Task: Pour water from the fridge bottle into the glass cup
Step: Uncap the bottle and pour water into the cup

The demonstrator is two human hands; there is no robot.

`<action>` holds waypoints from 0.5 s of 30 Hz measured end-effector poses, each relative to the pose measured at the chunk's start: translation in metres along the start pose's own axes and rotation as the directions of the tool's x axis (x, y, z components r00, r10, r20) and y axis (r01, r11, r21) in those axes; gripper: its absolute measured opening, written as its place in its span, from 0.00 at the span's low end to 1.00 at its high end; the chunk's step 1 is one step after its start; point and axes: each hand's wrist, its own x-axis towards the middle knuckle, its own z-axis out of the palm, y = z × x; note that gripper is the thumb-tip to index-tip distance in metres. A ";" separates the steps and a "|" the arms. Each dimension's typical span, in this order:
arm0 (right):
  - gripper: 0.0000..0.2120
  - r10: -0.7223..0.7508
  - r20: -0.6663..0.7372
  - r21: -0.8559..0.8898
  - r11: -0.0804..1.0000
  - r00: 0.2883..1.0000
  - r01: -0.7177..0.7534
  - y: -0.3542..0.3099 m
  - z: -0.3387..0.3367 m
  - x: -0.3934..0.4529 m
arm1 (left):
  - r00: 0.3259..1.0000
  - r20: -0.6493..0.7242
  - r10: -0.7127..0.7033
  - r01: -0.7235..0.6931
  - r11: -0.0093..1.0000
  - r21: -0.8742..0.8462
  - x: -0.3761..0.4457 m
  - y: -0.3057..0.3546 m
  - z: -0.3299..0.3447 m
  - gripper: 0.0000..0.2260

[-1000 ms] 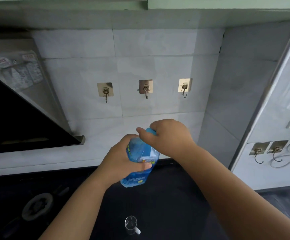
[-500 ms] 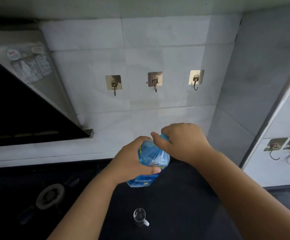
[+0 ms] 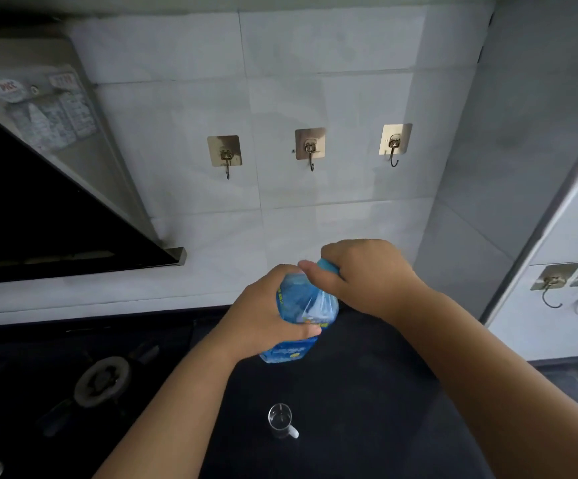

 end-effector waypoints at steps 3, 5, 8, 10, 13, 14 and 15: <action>0.26 -0.166 0.062 0.189 0.970 0.984 0.152 0.010 0.001 -0.004 | 0.996 0.087 0.005 -0.007 1.000 0.012 0.000 -0.001 -0.007 0.31; 0.20 -0.183 0.119 0.281 0.949 0.976 0.144 0.015 0.001 -0.005 | 0.998 0.061 0.003 -0.004 1.000 0.019 0.000 -0.004 -0.006 0.30; 0.15 -0.153 0.141 0.338 0.936 0.978 0.097 0.018 0.005 -0.003 | 0.998 -0.050 -0.027 0.028 0.999 0.027 0.001 -0.010 0.001 0.32; 0.10 -0.139 0.167 0.405 0.912 0.976 0.060 0.016 0.008 -0.004 | 0.994 -0.108 -0.028 0.033 0.998 0.044 0.002 -0.013 0.005 0.32; 0.18 -0.115 0.155 0.504 0.864 0.981 0.022 0.014 0.010 -0.004 | 0.988 -0.147 -0.040 0.046 0.998 0.037 0.005 -0.016 0.008 0.31; 0.19 -0.106 0.146 0.527 0.850 0.984 0.013 0.013 0.011 -0.004 | 0.989 -0.145 -0.042 0.049 0.998 0.044 0.006 -0.017 0.009 0.31; 0.18 -0.100 0.138 0.550 0.835 0.985 0.008 0.012 0.011 -0.004 | 0.989 -0.140 -0.042 0.050 0.997 0.053 0.007 -0.018 0.009 0.32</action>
